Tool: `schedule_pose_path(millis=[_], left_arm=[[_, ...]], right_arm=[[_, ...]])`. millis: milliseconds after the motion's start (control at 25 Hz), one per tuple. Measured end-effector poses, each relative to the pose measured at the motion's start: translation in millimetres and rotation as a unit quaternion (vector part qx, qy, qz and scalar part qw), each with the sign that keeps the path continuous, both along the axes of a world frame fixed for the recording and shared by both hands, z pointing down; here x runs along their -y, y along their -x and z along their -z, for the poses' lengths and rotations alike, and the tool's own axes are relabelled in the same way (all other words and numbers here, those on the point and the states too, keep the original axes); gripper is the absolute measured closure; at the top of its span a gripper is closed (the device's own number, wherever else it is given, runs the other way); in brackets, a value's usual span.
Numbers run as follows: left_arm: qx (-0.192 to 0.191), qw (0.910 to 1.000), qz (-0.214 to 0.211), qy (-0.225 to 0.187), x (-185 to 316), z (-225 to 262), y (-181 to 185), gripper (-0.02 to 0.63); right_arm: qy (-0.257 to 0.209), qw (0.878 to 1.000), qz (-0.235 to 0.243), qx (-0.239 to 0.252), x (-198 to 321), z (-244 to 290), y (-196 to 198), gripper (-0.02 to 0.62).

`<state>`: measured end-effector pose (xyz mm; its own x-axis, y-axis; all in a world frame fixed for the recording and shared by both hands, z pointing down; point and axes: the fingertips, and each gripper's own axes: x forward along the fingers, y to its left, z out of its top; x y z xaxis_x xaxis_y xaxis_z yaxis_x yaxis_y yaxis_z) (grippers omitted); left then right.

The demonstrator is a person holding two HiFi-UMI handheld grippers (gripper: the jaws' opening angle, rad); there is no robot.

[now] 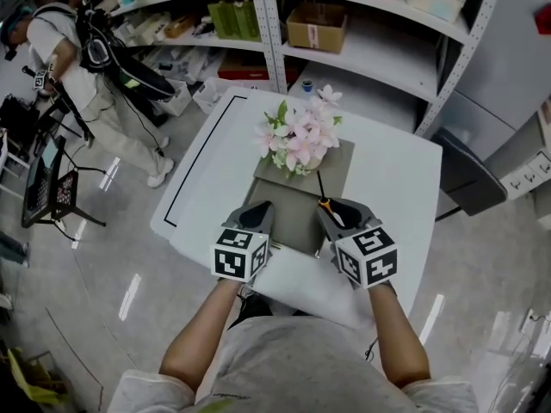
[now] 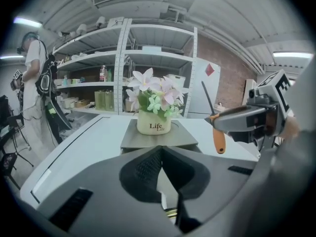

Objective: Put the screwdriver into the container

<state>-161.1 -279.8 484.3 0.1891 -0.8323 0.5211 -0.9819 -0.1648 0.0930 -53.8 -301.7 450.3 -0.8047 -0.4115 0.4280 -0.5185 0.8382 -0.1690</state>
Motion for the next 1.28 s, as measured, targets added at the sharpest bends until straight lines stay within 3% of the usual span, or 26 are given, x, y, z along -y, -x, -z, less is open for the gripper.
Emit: schedule_pose_path(millis=[400,720,920,1280], left_arm=[[-0.011,0.9986,-0.052,-0.003,20.1,-6.5,27.9,0.603],[-0.019,0.9941,-0.107,-0.001,27.5,-11.8,47.0,0.603],[-0.026,0.9903,-0.136,0.0,30.5,-14.8,56.2,0.603],[-0.028,0.9831,-0.181,0.004,32.4,-23.8,75.2,0.603]], right_arm=[[-0.018,0.994,0.038,-0.097,-9.8,-18.9,33.0,0.522],[-0.002,0.985,0.033,-0.17,-15.1,-42.0,53.9,0.522],[0.005,0.969,0.051,-0.244,-20.2,-66.9,60.7,0.522],[0.021,0.929,0.078,-0.362,-25.4,-105.9,69.5,0.523]])
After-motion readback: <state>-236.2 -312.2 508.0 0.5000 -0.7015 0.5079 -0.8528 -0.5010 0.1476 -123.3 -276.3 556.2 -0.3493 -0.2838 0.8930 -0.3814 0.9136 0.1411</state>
